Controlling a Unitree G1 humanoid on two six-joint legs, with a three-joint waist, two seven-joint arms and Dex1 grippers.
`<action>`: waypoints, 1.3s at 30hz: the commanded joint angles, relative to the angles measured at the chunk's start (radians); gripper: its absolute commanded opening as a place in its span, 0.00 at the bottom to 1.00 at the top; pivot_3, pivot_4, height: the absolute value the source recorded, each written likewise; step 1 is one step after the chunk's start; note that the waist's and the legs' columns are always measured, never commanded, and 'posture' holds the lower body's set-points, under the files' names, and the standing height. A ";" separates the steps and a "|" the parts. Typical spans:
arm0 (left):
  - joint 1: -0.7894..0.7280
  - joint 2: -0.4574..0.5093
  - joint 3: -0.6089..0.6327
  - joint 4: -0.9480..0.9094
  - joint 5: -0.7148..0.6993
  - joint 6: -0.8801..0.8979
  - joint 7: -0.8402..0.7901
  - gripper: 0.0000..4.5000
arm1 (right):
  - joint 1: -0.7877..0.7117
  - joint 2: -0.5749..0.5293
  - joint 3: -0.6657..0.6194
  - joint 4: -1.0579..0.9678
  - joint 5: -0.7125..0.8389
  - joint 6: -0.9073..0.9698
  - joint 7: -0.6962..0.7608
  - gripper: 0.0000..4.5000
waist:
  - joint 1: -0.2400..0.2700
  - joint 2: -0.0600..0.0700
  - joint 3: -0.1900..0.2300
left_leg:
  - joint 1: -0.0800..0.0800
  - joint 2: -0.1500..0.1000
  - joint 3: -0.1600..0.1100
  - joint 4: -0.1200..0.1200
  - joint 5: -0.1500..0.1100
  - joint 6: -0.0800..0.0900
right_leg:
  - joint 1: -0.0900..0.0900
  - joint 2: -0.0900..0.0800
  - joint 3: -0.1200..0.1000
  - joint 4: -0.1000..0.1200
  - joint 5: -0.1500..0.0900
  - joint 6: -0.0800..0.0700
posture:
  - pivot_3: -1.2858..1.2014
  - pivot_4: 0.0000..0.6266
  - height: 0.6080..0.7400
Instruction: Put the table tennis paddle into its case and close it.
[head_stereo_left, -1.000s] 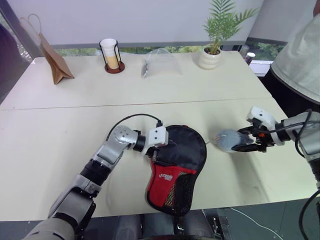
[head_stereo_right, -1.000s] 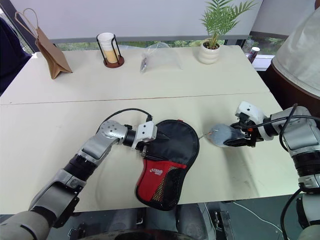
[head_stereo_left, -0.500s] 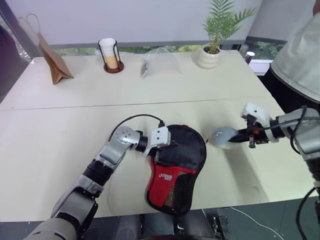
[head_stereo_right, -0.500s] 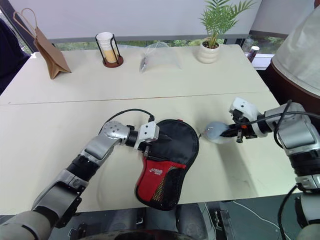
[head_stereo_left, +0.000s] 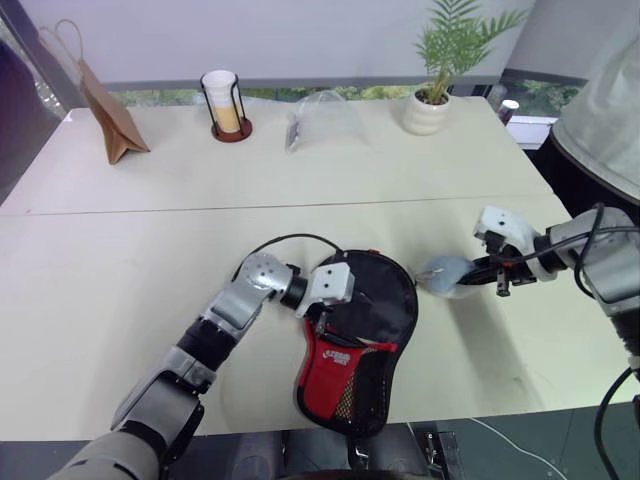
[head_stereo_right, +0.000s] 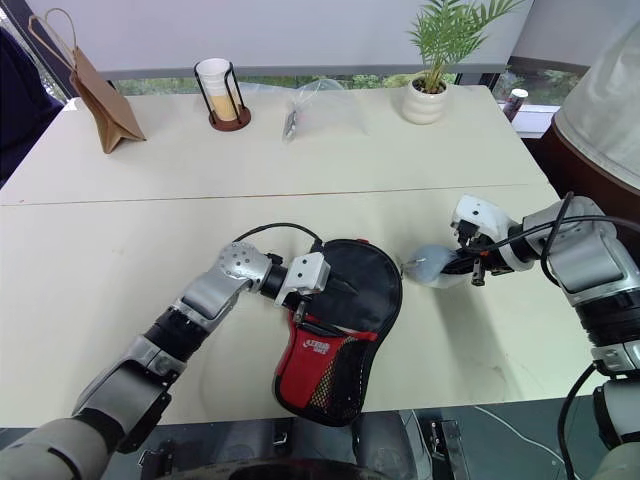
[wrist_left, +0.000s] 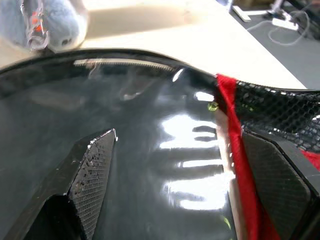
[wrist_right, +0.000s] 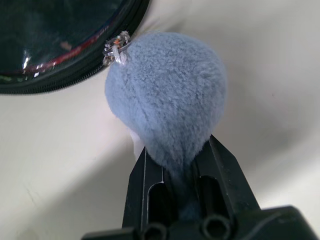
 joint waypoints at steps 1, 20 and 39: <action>-0.025 -0.010 -0.073 0.090 0.103 -0.045 0.016 0.93 | 0.025 -0.033 -0.016 -0.033 -0.021 -0.009 -0.016 0.01 | -0.001 0.000 0.000 | 0.000 0.000 0.000 0.001 0.000 0.000 | 0.001 0.000 0.000 0.000 0.000 0.000 | 0.52 0.24 1.00; 0.011 -0.010 -0.097 0.098 0.106 0.114 0.005 0.93 | 0.247 -0.242 -0.005 -0.284 -0.051 -0.162 0.087 0.01 | 0.001 -0.002 -0.002 | 0.004 0.000 -0.001 0.001 0.000 0.000 | 0.006 0.000 0.000 -0.001 -0.001 0.001 | 0.52 0.24 1.00; 0.056 -0.016 -0.116 0.134 0.128 0.121 0.025 0.93 | 0.359 -0.244 0.029 -0.555 0.026 -0.146 0.213 0.01 | 0.000 -0.006 -0.008 | 0.016 0.000 -0.002 -0.002 -0.001 0.001 | 0.018 -0.001 0.000 -0.002 -0.006 0.005 | 0.52 0.24 1.00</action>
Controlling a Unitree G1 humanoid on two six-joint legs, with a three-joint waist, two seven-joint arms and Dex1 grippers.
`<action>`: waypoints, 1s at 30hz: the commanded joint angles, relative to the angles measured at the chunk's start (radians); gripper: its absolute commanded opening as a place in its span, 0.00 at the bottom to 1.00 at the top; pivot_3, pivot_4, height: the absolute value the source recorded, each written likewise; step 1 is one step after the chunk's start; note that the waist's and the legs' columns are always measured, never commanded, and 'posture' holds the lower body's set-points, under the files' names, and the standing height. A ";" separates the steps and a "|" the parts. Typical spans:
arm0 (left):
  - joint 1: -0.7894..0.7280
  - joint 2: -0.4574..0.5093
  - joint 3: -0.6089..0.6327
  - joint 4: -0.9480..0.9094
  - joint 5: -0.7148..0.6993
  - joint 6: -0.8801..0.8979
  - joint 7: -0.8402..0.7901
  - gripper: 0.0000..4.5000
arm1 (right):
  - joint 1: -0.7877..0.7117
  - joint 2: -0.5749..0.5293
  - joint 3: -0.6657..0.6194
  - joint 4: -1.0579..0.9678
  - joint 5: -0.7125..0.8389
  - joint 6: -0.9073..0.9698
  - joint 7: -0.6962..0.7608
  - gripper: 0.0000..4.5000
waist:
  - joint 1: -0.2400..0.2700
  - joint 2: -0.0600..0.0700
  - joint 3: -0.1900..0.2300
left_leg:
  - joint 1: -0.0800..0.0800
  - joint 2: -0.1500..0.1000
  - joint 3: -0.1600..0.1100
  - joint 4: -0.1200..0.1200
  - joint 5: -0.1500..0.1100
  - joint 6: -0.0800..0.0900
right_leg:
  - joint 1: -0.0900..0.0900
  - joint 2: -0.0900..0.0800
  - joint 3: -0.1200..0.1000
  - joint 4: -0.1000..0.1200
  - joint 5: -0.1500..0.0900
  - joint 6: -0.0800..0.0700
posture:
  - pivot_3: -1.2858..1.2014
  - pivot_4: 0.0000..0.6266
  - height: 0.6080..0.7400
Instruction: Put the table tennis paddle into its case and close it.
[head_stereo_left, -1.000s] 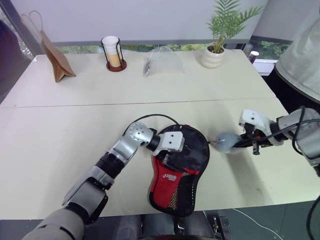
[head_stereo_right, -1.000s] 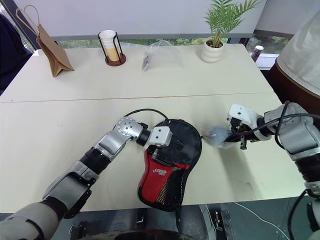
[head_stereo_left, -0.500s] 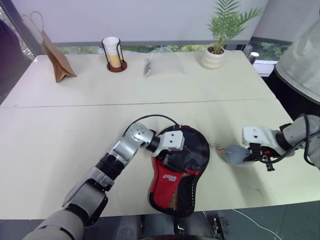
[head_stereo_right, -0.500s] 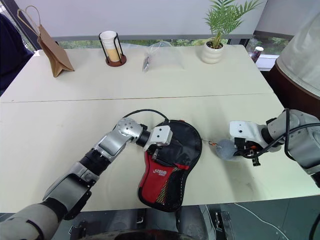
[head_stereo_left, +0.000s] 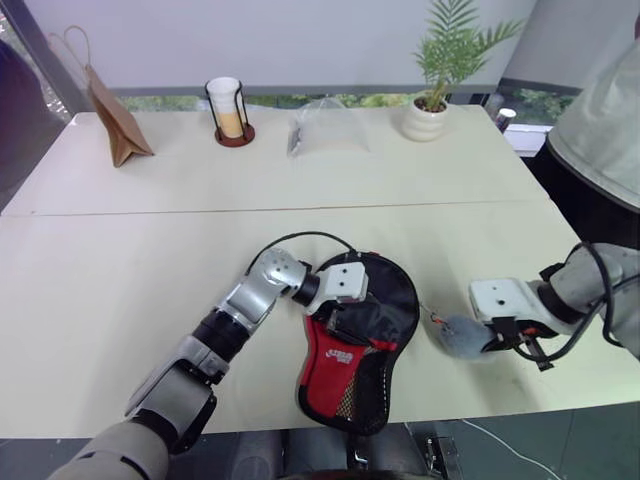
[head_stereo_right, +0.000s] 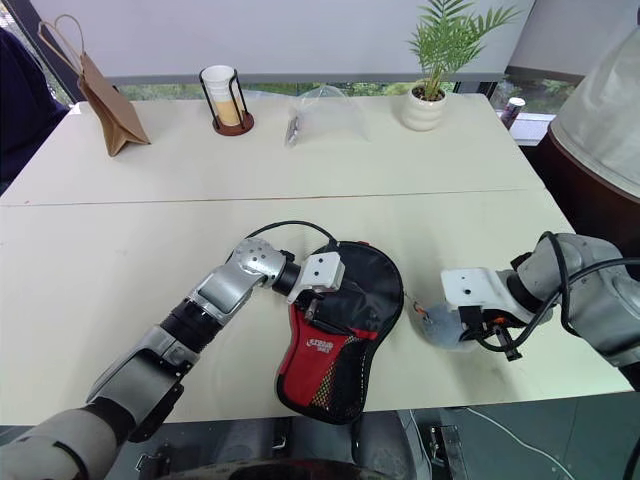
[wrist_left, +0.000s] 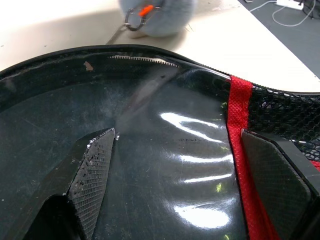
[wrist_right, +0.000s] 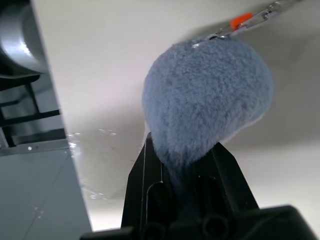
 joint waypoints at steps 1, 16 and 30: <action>0.082 0.025 -0.086 0.075 0.074 0.057 -0.004 0.93 | 0.049 -0.009 0.021 -0.089 0.050 0.011 0.047 0.01 | -0.001 0.000 -0.001 | 0.001 0.000 0.000 0.000 -0.001 0.001 | 0.002 0.000 0.000 0.000 -0.001 0.000 | 0.52 0.24 1.00; 0.109 0.026 -0.085 0.024 0.066 0.094 0.015 0.93 | 0.180 -0.076 0.006 -0.223 -0.076 -0.288 0.018 0.01 | -0.001 -0.003 -0.005 | 0.002 0.000 -0.001 -0.001 -0.005 0.004 | 0.003 0.000 -0.003 -0.006 -0.003 0.000 | 0.52 0.24 1.00; 0.108 0.016 -0.085 0.023 0.069 0.100 0.025 0.93 | 0.211 -0.058 0.016 -0.301 -0.167 -0.469 -0.022 0.01 | 0.021 -0.004 -0.006 | 0.002 0.001 -0.002 -0.001 -0.008 0.007 | 0.003 0.001 -0.003 -0.010 -0.003 0.000 | 0.52 0.24 1.00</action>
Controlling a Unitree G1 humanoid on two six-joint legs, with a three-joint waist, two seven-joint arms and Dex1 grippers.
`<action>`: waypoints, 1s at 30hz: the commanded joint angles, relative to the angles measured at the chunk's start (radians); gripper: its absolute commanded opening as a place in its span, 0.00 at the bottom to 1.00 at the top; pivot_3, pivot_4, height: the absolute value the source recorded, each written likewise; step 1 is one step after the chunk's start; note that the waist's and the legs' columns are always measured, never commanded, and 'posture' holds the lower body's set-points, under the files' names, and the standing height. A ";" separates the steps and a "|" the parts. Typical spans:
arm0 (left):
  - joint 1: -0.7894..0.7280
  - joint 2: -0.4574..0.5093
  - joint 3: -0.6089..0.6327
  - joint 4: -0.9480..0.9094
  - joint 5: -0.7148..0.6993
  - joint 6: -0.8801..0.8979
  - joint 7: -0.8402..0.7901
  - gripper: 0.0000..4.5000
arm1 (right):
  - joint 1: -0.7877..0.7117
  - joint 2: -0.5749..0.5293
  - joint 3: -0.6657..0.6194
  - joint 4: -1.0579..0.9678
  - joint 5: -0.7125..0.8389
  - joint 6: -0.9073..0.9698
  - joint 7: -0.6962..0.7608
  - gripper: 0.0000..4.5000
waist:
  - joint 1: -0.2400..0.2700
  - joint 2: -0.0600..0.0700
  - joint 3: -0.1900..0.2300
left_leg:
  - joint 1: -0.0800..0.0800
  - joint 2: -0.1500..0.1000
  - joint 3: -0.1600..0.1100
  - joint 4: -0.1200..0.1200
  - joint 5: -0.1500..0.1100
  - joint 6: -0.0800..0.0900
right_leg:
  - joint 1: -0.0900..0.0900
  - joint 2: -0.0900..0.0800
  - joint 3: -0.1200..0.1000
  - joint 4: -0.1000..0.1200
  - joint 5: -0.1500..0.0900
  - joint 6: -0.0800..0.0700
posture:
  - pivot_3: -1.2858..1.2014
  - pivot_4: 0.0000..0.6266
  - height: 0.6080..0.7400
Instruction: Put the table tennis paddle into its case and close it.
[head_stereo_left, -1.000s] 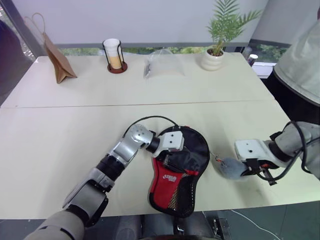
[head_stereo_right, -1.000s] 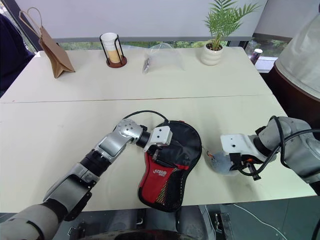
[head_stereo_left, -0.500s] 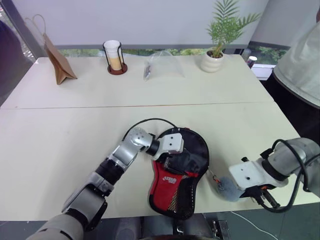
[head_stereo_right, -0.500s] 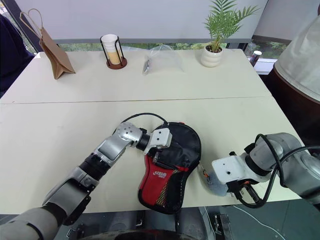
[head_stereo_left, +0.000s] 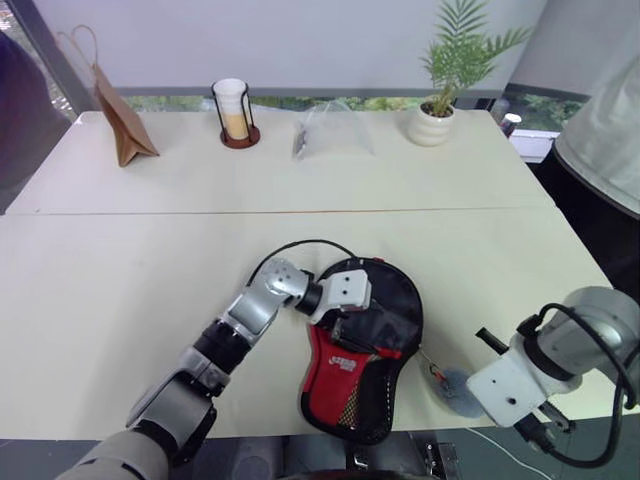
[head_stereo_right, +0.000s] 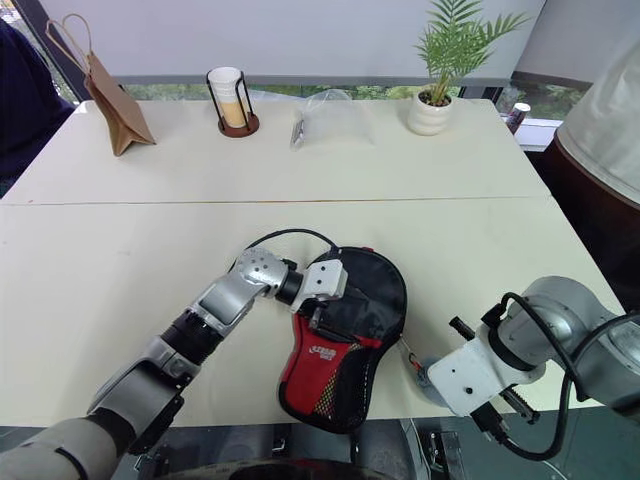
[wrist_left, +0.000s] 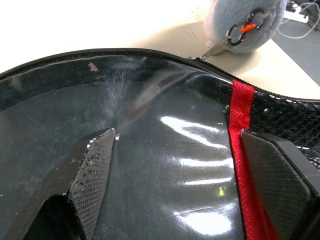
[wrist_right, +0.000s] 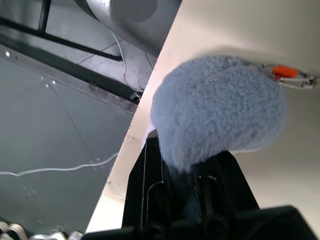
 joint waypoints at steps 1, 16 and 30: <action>0.058 0.030 -0.080 0.081 0.068 0.075 -0.008 0.93 | -0.018 0.037 0.063 -0.044 -0.027 -0.051 0.007 0.01 | -0.001 -0.001 0.000 | 0.000 0.000 0.000 0.000 0.000 0.000 | 0.000 0.000 0.000 0.000 0.000 0.001 | 0.52 0.24 1.00; 0.069 0.018 -0.092 0.088 0.075 0.087 0.009 0.93 | -0.150 0.160 0.220 -0.070 -0.111 -0.189 0.088 0.01 | -0.001 -0.009 -0.008 | 0.003 0.001 0.000 0.000 0.000 0.000 | 0.001 0.001 0.000 0.000 -0.001 0.001 | 0.52 0.24 1.00; 0.072 -0.014 -0.096 0.100 0.082 0.109 0.047 0.93 | -0.226 0.151 0.325 -0.052 -0.117 -0.431 0.106 0.01 | 0.002 -0.010 -0.011 | 0.005 0.001 0.000 0.000 0.000 0.000 | 0.003 0.000 -0.001 0.000 0.000 0.001 | 0.52 0.24 1.00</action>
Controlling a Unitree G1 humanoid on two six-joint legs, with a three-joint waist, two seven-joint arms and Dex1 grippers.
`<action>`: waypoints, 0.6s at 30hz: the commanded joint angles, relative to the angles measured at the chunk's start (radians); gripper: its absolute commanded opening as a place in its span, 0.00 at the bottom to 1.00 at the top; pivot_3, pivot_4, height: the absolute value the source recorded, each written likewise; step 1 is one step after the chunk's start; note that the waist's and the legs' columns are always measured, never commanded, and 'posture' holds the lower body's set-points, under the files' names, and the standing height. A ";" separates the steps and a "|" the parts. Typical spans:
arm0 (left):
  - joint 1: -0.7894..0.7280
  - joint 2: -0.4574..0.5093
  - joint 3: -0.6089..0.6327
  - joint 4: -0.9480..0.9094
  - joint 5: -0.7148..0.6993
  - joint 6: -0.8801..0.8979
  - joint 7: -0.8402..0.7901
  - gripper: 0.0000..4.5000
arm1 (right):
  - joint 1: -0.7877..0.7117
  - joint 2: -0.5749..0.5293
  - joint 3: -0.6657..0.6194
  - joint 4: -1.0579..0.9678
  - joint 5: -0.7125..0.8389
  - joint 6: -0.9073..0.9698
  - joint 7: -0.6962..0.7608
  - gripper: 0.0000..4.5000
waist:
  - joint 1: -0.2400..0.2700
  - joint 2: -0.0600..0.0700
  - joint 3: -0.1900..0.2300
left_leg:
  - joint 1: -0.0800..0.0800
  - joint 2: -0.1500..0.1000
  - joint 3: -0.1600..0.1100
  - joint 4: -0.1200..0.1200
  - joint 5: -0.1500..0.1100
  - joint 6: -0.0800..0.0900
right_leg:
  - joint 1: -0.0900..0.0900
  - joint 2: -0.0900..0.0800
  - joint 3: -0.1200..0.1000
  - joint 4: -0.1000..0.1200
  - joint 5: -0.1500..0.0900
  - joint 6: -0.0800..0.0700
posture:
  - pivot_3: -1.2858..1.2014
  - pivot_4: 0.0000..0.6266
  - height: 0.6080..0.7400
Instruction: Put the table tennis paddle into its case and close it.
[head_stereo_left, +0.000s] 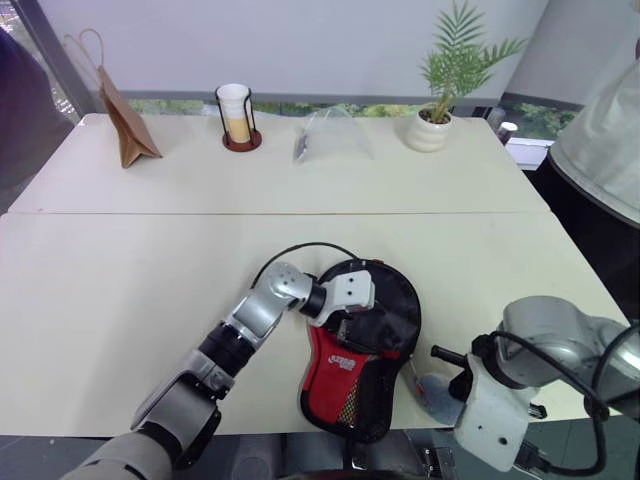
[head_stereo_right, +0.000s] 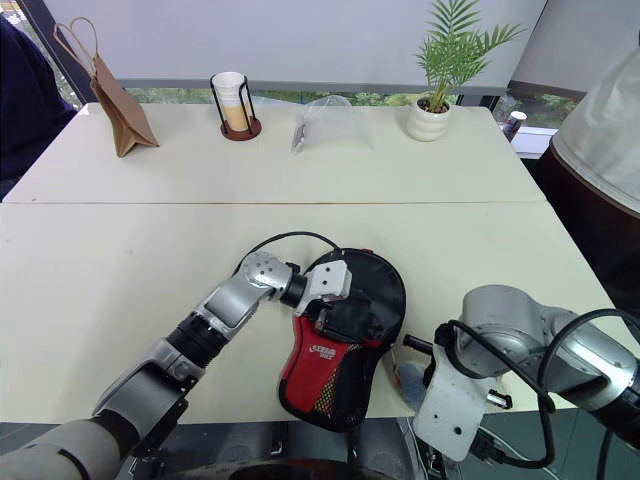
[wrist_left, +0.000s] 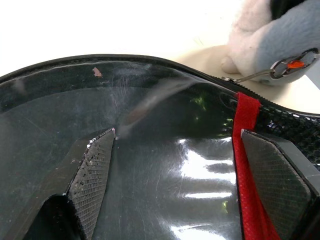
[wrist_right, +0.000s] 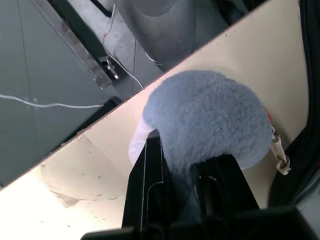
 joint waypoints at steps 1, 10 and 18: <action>0.063 0.015 -0.091 0.087 0.074 0.076 0.006 0.93 | 0.034 -0.001 0.063 -0.019 0.033 -0.098 0.000 0.01 | 0.001 0.000 0.000 | 0.000 0.000 0.000 0.000 0.000 0.000 | 0.000 0.000 0.000 0.000 0.000 0.000 | 0.52 0.24 1.00; 0.066 0.010 -0.086 0.087 0.074 0.085 0.020 0.93 | 0.079 -0.079 0.039 0.085 0.028 -0.336 -0.046 0.01 | 0.003 0.000 0.000 | 0.000 -0.003 0.001 0.000 -0.001 -0.002 | 0.002 -0.005 -0.001 -0.002 0.000 0.000 | 0.52 0.24 1.00; 0.064 0.008 -0.087 0.087 0.068 0.092 0.032 0.93 | 0.115 -0.142 0.038 0.113 0.029 -0.457 -0.091 0.01 | 0.006 0.001 0.000 | 0.000 -0.005 0.002 0.001 -0.005 -0.001 | 0.004 -0.010 -0.001 -0.005 0.000 0.001 | 0.52 0.24 1.00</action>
